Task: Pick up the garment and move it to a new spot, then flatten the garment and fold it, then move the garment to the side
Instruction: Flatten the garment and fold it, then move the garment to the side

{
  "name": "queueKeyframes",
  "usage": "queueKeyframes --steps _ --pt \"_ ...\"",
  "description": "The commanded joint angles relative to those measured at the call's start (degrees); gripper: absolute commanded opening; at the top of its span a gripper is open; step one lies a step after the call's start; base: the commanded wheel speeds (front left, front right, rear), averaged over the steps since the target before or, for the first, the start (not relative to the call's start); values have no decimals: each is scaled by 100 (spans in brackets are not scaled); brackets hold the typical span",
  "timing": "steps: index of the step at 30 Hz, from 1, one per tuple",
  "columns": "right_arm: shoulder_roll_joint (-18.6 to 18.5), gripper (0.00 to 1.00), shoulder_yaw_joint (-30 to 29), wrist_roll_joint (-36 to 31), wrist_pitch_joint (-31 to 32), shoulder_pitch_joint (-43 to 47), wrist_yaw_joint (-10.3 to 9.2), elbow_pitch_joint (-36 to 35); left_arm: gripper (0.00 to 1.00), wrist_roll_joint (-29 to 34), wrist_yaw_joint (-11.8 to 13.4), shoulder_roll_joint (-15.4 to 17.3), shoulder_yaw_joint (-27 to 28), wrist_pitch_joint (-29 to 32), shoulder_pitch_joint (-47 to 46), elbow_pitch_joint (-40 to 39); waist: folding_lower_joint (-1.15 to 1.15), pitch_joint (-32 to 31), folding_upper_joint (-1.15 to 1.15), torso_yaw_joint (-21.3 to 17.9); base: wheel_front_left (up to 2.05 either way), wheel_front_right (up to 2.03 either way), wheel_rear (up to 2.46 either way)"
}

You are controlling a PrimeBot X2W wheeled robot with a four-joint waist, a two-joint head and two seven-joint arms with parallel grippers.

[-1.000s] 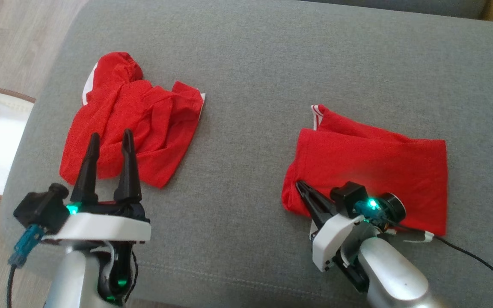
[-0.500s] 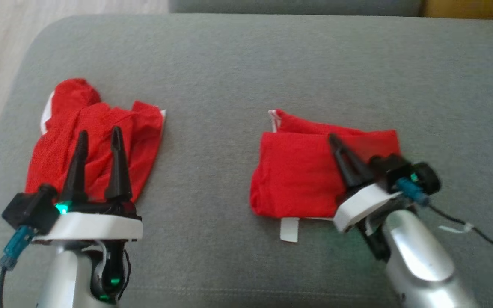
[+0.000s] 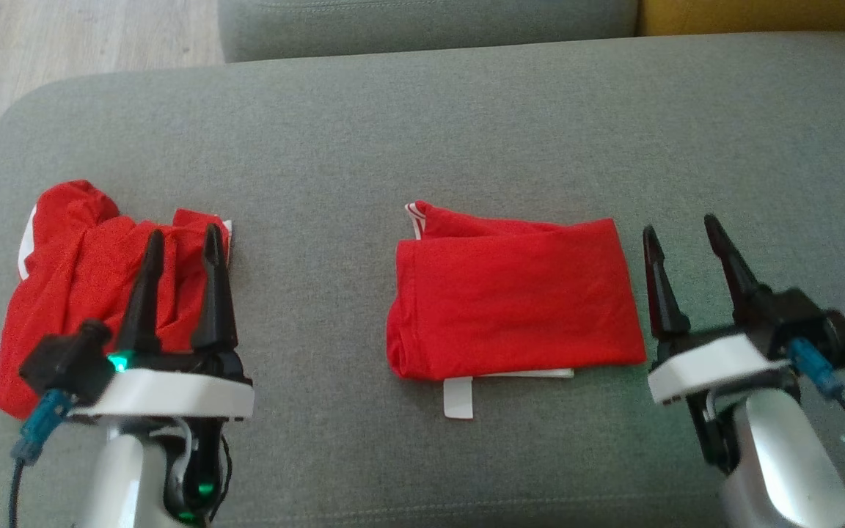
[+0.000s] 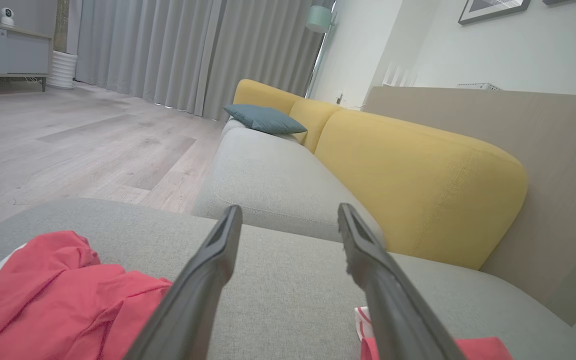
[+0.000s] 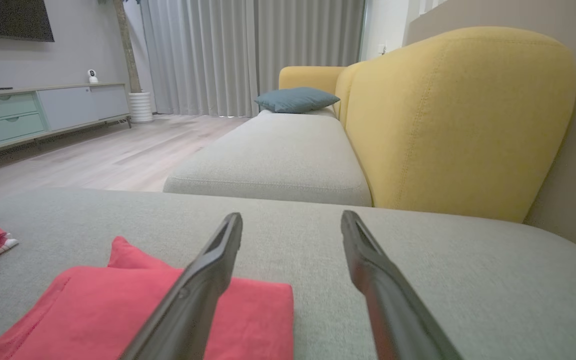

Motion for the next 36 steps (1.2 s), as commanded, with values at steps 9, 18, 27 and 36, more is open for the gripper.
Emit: queueKeyframes --steps 9,18,27,36 --pt "29 100 -9 196 -99 311 19 -351 100 191 19 70 92 -29 132 40 0 -90 0 -42 0 0 0" --pt "29 100 -39 285 -81 292 19 -327 100 178 19 70 76 -29 122 25 0 -49 0 41 0 0 0" --pt "29 100 168 965 163 132 19 523 100 155 -35 70 -29 -29 17 55 0 229 0 252 0 0 0" --pt "29 100 86 1314 278 -312 19 1436 100 127 -60 70 -48 -29 -98 116 0 462 0 484 0 0 0"
